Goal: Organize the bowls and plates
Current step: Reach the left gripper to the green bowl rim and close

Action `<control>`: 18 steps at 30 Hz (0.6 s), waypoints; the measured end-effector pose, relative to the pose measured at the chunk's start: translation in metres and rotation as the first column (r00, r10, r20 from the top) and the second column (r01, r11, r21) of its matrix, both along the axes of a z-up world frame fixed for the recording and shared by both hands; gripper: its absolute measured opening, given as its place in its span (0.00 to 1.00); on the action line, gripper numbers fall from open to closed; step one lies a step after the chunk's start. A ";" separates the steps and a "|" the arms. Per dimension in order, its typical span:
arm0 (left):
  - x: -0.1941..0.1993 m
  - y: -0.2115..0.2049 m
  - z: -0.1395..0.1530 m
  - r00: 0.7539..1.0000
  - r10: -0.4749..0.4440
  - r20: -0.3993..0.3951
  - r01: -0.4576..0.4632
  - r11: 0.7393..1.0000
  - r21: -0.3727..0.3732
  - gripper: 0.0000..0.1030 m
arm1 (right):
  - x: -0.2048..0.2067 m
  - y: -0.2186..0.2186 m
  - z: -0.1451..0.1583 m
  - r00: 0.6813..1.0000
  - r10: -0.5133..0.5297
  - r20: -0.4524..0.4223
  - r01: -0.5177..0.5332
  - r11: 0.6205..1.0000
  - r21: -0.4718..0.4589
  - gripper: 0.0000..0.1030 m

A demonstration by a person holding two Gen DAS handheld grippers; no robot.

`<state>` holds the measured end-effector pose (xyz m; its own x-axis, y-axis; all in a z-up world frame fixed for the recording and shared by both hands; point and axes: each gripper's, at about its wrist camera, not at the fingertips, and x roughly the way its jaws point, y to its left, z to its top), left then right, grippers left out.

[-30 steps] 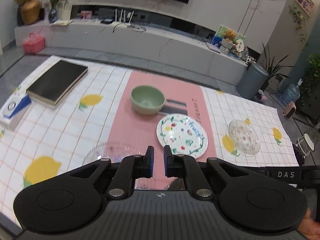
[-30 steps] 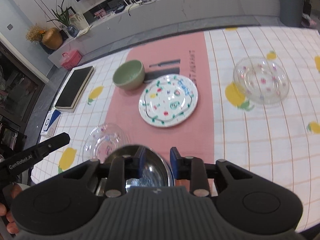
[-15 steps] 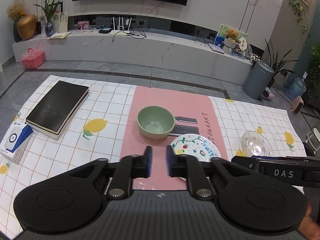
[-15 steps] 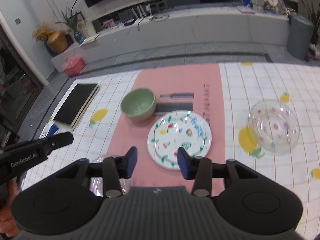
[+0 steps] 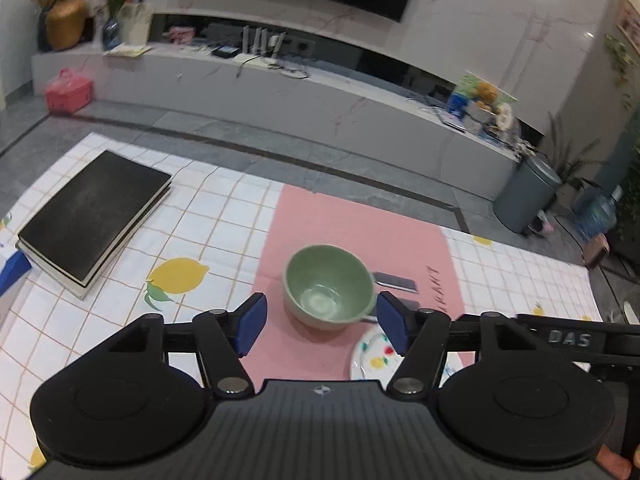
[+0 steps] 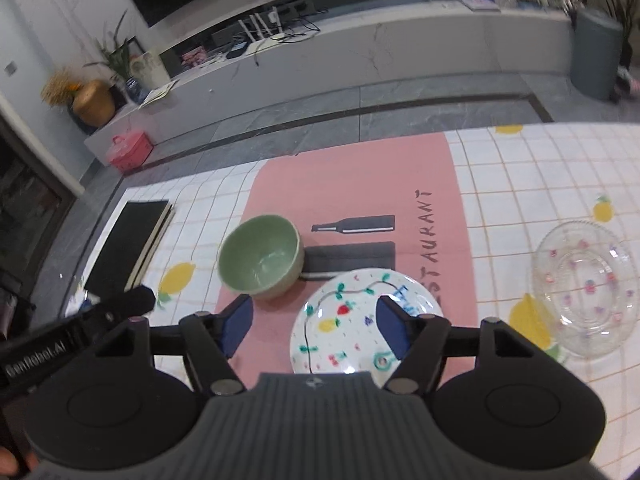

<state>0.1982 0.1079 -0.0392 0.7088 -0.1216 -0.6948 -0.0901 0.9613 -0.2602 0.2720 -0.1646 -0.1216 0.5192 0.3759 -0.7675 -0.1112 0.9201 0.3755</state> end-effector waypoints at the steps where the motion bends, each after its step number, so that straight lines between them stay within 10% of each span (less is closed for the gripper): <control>1: 0.005 0.004 -0.004 1.000 0.019 -0.003 -0.019 1.000 -0.011 0.72 | 0.005 0.002 -0.002 1.000 -0.007 -0.005 0.007 1.000 0.008 0.66; 18: 0.077 0.014 -0.063 0.984 0.057 -0.169 -0.071 0.994 -0.083 0.54 | 0.076 0.049 -0.058 0.993 0.011 -0.120 -0.014 1.000 -0.024 0.44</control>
